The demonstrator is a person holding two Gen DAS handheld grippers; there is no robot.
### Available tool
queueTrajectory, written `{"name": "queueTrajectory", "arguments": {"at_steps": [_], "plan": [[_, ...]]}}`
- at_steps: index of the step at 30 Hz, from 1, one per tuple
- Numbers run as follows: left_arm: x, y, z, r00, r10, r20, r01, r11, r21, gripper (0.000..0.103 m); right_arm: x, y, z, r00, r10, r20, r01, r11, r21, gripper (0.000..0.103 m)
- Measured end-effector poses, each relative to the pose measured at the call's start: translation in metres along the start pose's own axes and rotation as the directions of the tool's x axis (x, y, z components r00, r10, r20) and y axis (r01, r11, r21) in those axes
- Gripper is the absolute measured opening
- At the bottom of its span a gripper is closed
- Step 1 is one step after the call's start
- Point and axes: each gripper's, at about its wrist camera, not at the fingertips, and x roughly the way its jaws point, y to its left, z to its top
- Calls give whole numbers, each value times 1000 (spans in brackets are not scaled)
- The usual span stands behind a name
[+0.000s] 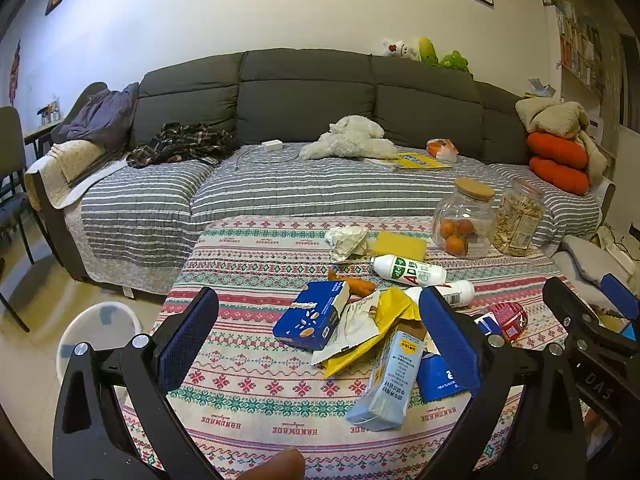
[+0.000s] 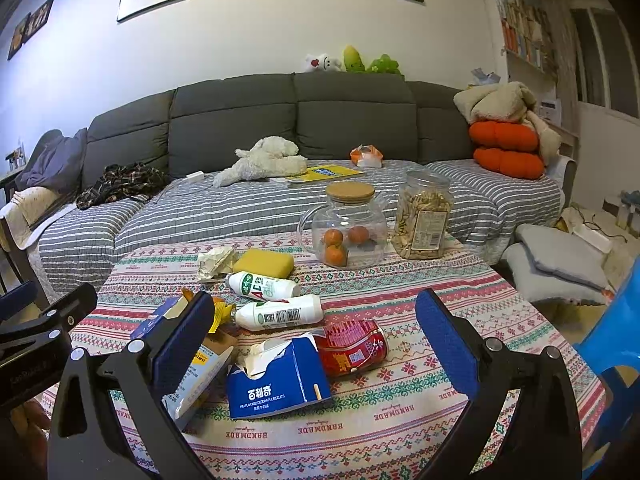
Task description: Collect trash
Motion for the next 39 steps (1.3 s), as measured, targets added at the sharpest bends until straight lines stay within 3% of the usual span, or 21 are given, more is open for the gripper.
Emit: {"name": "queueTrajectory", "arguments": {"at_steps": [22,26,29,32,33,36,39], "plan": [[1,2,-3,1000,8,-5,-8,1000,-4,96,1,-2,0,1000,-2,-6,2,1000,0,98],[4,12,2,1000,-2,-25,1,999,-43,96,8,-4,4,998,15,-62,-14,1000,25,98],[12,20,12,996,-55,-65,52,997,-57,96,16,-11,15,994,15,-112,-9,998,59,98],[42,17,14,959,-177,-221,177,984,-21,96,31,-19,30,984,19,-175,-2,996,93,98],[56,15,10,940,-175,-292,176,984,-20,96,36,-21,32,982,18,-188,1,995,104,98],[74,0,0,914,-148,-379,179,983,48,96,56,-30,44,970,21,-243,15,989,149,98],[84,-20,-6,906,-108,-408,179,974,141,96,80,-46,44,957,31,-287,28,980,199,98]]}}
